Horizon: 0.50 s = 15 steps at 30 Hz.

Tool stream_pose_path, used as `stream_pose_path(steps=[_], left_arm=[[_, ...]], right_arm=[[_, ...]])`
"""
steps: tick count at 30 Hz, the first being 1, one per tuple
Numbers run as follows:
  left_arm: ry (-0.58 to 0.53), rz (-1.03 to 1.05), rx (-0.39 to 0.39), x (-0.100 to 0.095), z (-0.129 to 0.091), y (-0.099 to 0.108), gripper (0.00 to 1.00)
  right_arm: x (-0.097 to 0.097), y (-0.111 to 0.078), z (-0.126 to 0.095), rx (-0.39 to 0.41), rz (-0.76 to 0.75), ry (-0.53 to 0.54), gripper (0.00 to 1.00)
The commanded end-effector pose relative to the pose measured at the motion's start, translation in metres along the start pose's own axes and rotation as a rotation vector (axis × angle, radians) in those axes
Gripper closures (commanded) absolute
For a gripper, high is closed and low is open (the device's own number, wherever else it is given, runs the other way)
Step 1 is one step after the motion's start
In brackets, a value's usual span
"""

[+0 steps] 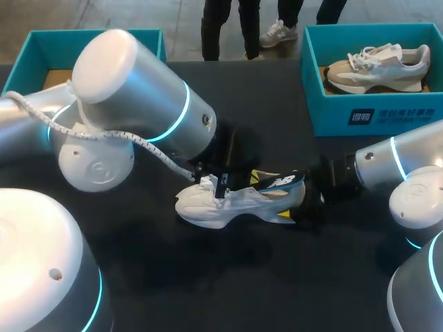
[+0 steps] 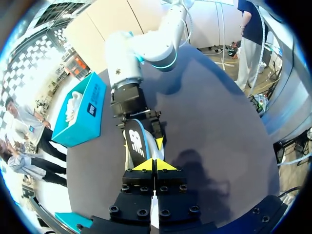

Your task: Take the shoe out of the shoebox, open the shoe tongue, remove and reinsert the insole, then place the shoe into the shoebox

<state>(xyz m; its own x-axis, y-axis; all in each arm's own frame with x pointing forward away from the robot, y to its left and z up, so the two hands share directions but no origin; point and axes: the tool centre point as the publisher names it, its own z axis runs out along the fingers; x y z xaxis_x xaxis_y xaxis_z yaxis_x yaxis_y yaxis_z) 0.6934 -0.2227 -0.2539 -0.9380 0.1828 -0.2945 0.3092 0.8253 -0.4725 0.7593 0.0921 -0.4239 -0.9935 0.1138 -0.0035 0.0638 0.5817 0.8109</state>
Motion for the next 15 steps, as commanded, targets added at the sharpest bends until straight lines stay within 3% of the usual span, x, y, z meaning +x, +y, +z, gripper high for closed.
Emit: stream_pose_path(steps=[1, 5, 7, 15], left_arm=[[0.001, 0.001, 0.012, 0.001, 0.012, 0.006, 0.77], [-0.004, -0.011, 0.015, 0.001, 0.021, 0.008, 0.64], [0.006, -0.016, 0.019, 0.001, 0.025, 0.009, 0.64], [-0.006, -0.021, 0.024, 0.002, 0.046, 0.01, 0.75]], right_arm=[[0.0, 0.001, 0.003, 0.007, 0.001, -0.002, 1.0], [0.0, 0.001, 0.003, 0.007, 0.001, -0.002, 1.0], [0.0, 0.001, 0.003, 0.007, 0.001, -0.002, 1.0], [0.0, 0.001, 0.003, 0.007, 0.001, -0.002, 1.0]])
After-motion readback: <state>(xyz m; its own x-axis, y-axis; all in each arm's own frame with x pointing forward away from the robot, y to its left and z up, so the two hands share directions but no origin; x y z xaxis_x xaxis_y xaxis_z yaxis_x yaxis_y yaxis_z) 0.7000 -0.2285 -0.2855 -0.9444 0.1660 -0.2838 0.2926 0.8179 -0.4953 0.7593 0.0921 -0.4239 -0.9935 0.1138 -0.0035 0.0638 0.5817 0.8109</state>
